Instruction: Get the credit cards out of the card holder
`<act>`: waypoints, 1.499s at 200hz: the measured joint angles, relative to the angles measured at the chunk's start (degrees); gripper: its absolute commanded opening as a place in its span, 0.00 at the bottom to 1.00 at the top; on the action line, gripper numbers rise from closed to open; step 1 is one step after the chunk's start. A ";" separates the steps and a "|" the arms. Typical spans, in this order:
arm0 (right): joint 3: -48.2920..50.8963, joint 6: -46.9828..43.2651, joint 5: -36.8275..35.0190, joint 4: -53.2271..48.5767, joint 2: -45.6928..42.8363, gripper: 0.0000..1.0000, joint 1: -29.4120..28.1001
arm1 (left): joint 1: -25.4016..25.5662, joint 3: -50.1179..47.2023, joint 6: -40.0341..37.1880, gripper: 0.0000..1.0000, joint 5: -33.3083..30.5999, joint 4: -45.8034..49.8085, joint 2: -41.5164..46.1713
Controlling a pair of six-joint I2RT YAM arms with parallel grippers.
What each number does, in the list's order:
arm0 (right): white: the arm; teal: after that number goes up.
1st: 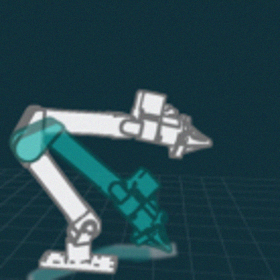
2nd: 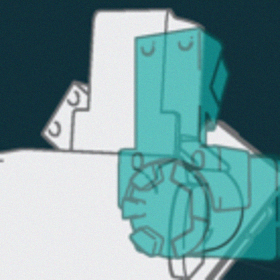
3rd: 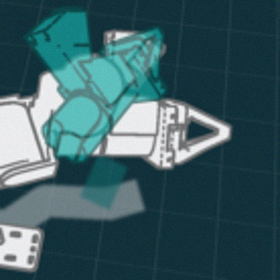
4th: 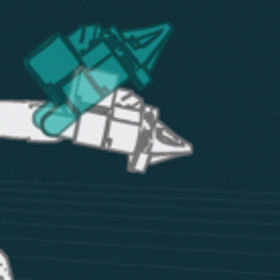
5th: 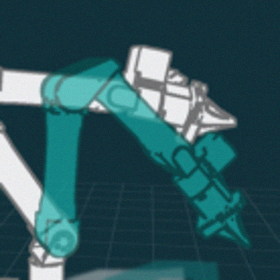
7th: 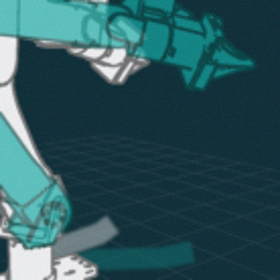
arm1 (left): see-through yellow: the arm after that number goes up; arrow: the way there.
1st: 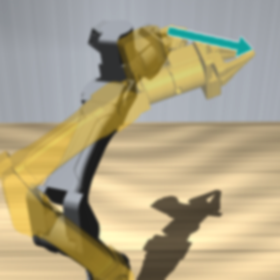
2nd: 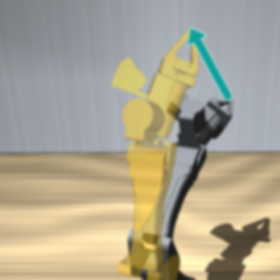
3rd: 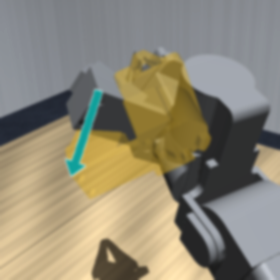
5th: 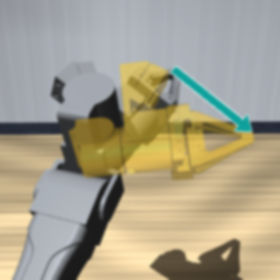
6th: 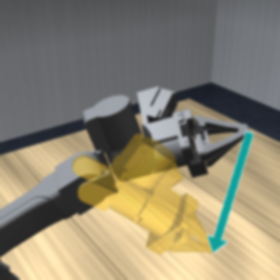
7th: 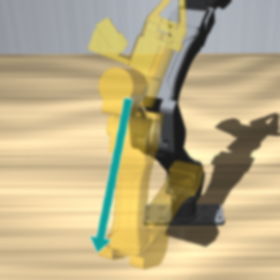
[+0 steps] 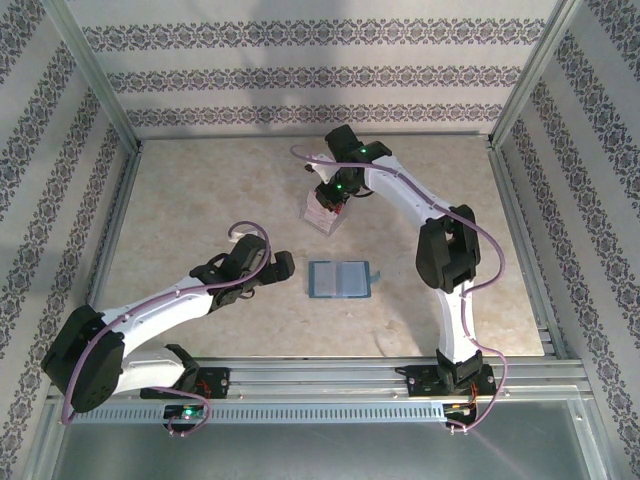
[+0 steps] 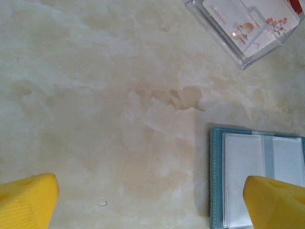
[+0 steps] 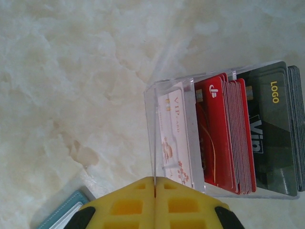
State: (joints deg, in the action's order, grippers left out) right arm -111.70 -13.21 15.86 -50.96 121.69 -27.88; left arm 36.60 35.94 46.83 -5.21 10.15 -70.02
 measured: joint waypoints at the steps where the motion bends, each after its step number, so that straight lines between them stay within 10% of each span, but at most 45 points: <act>1: -0.09 -0.15 -0.02 -0.11 0.07 0.00 0.00 | -0.02 0.00 0.00 0.99 0.00 0.00 0.00; 175: -7.37 -5.42 -0.57 -3.76 8.61 0.00 1.25 | -0.63 0.00 0.15 0.99 0.42 0.00 -0.04; 300: -6.97 -6.05 -3.08 -4.35 7.69 0.19 -0.04 | -0.72 0.00 0.15 0.99 0.46 0.00 -0.48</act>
State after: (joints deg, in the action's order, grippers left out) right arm -118.67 -19.27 12.78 -55.31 129.38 -27.92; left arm 35.88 35.94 46.98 -4.75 10.15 -70.50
